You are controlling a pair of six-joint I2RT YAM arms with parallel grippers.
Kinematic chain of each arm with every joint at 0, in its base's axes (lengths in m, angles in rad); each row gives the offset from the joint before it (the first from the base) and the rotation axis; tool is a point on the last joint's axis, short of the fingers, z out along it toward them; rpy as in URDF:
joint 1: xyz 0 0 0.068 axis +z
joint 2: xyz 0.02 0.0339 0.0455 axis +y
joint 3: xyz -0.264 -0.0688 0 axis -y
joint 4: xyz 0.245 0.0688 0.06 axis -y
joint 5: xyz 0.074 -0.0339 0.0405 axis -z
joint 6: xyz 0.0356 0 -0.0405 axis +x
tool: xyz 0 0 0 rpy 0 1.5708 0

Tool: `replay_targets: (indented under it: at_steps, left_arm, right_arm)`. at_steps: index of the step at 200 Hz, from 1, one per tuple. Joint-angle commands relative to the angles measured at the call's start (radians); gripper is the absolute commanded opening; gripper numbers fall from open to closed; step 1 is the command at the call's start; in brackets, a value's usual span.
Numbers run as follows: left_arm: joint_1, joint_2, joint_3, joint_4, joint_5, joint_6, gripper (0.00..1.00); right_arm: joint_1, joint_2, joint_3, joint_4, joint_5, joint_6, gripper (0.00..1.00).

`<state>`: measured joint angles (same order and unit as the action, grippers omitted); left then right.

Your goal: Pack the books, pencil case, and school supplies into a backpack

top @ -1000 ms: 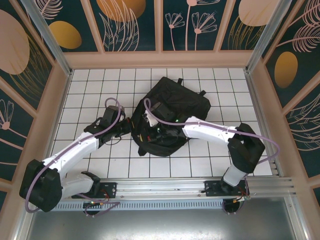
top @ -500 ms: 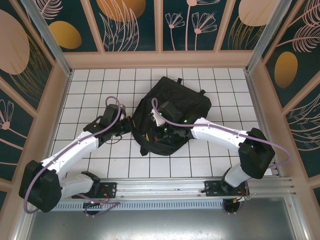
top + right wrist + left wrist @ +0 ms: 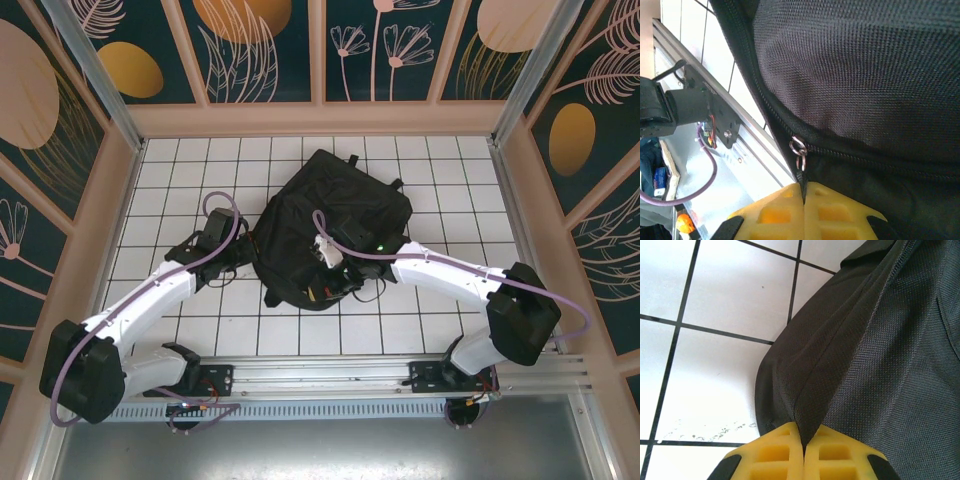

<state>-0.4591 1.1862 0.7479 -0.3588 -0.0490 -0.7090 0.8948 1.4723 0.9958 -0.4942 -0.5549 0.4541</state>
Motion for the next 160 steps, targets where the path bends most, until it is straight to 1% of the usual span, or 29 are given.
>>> replay_targets:
  at_steps: [1, 15, 30, 44, 52, 61, 78, 91, 99, 111, 129, 148, 160]
  left_arm:
    - [0.036, 0.008, 0.056, 0.028, -0.157, 0.034, 0.00]
    - [0.061, 0.024, 0.073, 0.019, -0.162, 0.045, 0.00]
    - [0.107, 0.045, 0.086, 0.021, -0.129, 0.053, 0.00]
    - [0.132, 0.068, 0.109, 0.023, -0.117, 0.059, 0.06]
    - [0.135, 0.082, 0.127, 0.028, -0.099, 0.072, 0.13]
    - [0.135, 0.101, 0.149, 0.026, -0.076, 0.090, 0.25]
    - [0.135, 0.114, 0.182, 0.002, -0.077, 0.091, 0.45]
    - [0.135, 0.089, 0.185, -0.018, -0.078, 0.081, 0.55]
    - [0.135, 0.066, 0.186, -0.042, -0.094, 0.070, 0.62]
    - [0.135, 0.022, 0.189, -0.096, -0.127, 0.050, 0.69]
    - [0.135, -0.049, 0.184, -0.196, -0.188, 0.010, 0.73]
    - [0.135, -0.111, 0.166, -0.283, -0.202, -0.044, 0.73]
    - [0.135, -0.139, 0.149, -0.302, -0.182, -0.077, 0.73]
  right_arm:
    - [-0.005, -0.020, -0.009, -0.176, -0.007, -0.041, 0.00]
    - [-0.007, -0.020, -0.011, -0.204, 0.018, -0.058, 0.00]
    - [-0.008, -0.024, -0.009, -0.212, 0.018, -0.064, 0.00]
    - [-0.007, -0.024, -0.001, -0.189, -0.011, -0.047, 0.00]
    - [0.001, -0.017, 0.013, -0.156, -0.025, -0.021, 0.00]
    - [0.015, 0.002, 0.038, -0.100, -0.044, 0.016, 0.00]
    - [0.044, 0.081, 0.138, -0.006, -0.064, 0.099, 0.00]
    - [0.063, 0.143, 0.230, 0.065, -0.068, 0.153, 0.00]
    - [0.070, 0.180, 0.286, 0.092, -0.055, 0.182, 0.00]
    - [0.070, 0.228, 0.357, 0.129, -0.047, 0.217, 0.00]
    - [0.067, 0.285, 0.423, 0.169, -0.037, 0.252, 0.00]
    - [0.062, 0.364, 0.496, 0.207, -0.057, 0.282, 0.00]
    - [0.065, 0.420, 0.553, 0.214, -0.091, 0.290, 0.00]
